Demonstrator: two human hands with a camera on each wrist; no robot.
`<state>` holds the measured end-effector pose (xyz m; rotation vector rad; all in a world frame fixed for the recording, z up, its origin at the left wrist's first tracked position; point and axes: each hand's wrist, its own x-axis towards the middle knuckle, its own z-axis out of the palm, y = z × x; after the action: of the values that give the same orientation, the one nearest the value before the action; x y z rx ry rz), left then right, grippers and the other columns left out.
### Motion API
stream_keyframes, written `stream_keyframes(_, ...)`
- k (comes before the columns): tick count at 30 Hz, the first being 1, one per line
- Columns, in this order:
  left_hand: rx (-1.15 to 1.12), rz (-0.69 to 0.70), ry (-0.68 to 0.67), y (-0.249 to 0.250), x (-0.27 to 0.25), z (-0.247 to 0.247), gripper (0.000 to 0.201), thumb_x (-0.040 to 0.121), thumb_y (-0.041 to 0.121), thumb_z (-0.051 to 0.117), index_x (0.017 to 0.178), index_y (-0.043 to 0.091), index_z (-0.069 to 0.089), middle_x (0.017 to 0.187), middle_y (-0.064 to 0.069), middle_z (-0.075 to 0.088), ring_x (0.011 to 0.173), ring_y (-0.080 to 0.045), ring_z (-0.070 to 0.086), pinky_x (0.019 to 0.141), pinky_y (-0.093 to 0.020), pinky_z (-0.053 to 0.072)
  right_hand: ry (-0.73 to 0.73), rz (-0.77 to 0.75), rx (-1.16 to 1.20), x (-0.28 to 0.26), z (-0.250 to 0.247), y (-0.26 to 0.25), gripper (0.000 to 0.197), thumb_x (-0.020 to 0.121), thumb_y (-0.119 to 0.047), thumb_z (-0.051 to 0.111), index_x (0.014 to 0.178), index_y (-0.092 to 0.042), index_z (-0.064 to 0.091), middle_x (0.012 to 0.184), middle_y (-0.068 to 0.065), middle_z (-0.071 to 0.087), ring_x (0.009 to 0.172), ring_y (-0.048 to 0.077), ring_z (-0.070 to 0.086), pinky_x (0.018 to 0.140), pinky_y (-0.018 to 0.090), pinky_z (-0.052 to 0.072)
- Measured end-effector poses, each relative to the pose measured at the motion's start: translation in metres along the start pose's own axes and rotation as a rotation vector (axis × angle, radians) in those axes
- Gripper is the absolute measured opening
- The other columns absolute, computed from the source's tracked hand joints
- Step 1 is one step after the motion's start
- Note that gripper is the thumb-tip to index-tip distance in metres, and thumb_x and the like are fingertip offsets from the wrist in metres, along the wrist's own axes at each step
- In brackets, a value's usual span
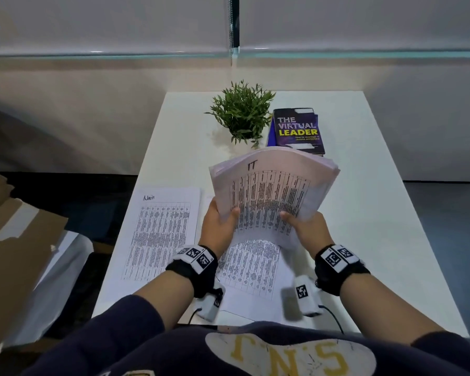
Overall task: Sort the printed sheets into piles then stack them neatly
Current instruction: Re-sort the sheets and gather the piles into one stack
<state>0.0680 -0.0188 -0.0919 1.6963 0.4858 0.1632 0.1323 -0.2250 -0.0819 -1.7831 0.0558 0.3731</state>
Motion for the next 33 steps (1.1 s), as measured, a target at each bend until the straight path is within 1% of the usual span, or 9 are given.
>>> stream_keyframes(3,0.074,-0.043,-0.038,-0.013,0.007,0.002,0.032,0.096,0.027,0.056,0.125,0.016,0.05,0.112,0.004,0.064,0.101,-0.011,0.061,0.081,-0.018,0.047,0.038,0.005,0.014,0.004,0.0,-0.003,0.011,0.088,-0.021,0.072,0.094,-0.022,0.064,0.087,-0.012,0.067,0.08,0.003,0.063,0.064,0.013,0.047)
stream_keyframes(6,0.286,-0.126,0.011,-0.033,0.014,-0.001,0.014,0.093,0.01,0.056,0.106,0.01,0.051,0.093,0.002,0.058,0.089,-0.018,0.06,0.069,-0.012,0.042,0.114,0.046,0.013,0.011,-0.013,-0.008,0.013,0.086,-0.02,0.074,0.091,-0.011,0.065,0.082,-0.001,0.067,0.073,0.016,0.062,0.063,0.022,0.048)
stream_keyframes(8,0.46,-0.211,-0.008,-0.051,0.016,-0.004,0.022,0.092,0.011,0.058,0.113,0.008,0.053,0.105,-0.004,0.06,0.102,-0.023,0.06,0.08,-0.023,0.046,0.171,0.072,0.03,0.016,-0.029,-0.009,0.013,0.084,-0.018,0.076,0.085,-0.01,0.065,0.08,0.004,0.068,0.072,0.02,0.063,0.063,0.024,0.048)
stream_keyframes(12,0.906,-0.298,-0.153,-0.079,0.016,-0.007,0.058,0.087,0.038,0.067,0.13,0.004,0.046,0.128,-0.014,0.048,0.12,-0.029,0.047,0.102,-0.036,0.041,0.206,0.136,0.049,0.017,-0.062,-0.006,0.022,0.08,-0.018,0.08,0.092,-0.005,0.065,0.087,0.008,0.068,0.076,0.022,0.062,0.065,0.028,0.046)
stream_keyframes(16,0.841,-0.331,-0.131,-0.088,0.018,-0.002,0.072,0.08,0.033,0.077,0.133,0.003,0.038,0.131,-0.016,0.042,0.118,-0.03,0.049,0.098,-0.035,0.043,0.162,0.203,0.026,0.011,-0.08,0.006,0.031,0.08,-0.011,0.079,0.105,0.0,0.063,0.091,0.006,0.066,0.08,0.017,0.06,0.067,0.028,0.044)
stream_keyframes(21,0.812,-0.329,-0.208,-0.092,0.019,0.0,0.037,0.087,0.024,0.069,0.114,0.006,0.051,0.107,-0.012,0.064,0.094,-0.029,0.065,0.073,-0.032,0.053,0.183,0.286,0.041,0.008,-0.086,0.03,0.038,0.078,-0.012,0.08,0.11,0.0,0.062,0.096,0.009,0.066,0.091,0.028,0.06,0.089,0.038,0.045)
stream_keyframes(24,0.901,-0.238,-0.134,-0.088,0.018,0.006,0.016,0.093,0.024,0.058,0.097,0.009,0.06,0.102,-0.01,0.063,0.094,-0.027,0.061,0.077,-0.036,0.054,0.212,0.32,0.025,0.01,-0.09,0.041,0.043,0.074,-0.018,0.085,0.109,-0.003,0.065,0.107,0.014,0.07,0.101,0.032,0.063,0.097,0.044,0.047)
stream_keyframes(28,0.89,-0.291,0.073,-0.093,0.017,0.012,0.028,0.092,0.022,0.059,0.112,0.003,0.058,0.126,-0.016,0.044,0.112,-0.03,0.046,0.091,-0.041,0.048,0.222,0.346,0.01,0.01,-0.096,0.048,0.043,0.071,-0.024,0.087,0.102,-0.003,0.067,0.105,0.015,0.071,0.101,0.035,0.065,0.098,0.049,0.048)
stream_keyframes(33,0.812,-0.314,0.043,-0.1,0.02,0.017,0.04,0.088,0.017,0.067,0.119,-0.003,0.052,0.132,-0.02,0.034,0.117,-0.033,0.045,0.096,-0.035,0.046,0.219,0.349,0.019,0.006,-0.1,0.05,0.042,0.072,-0.023,0.086,0.106,-0.006,0.066,0.107,0.013,0.07,0.102,0.032,0.064,0.098,0.045,0.047)
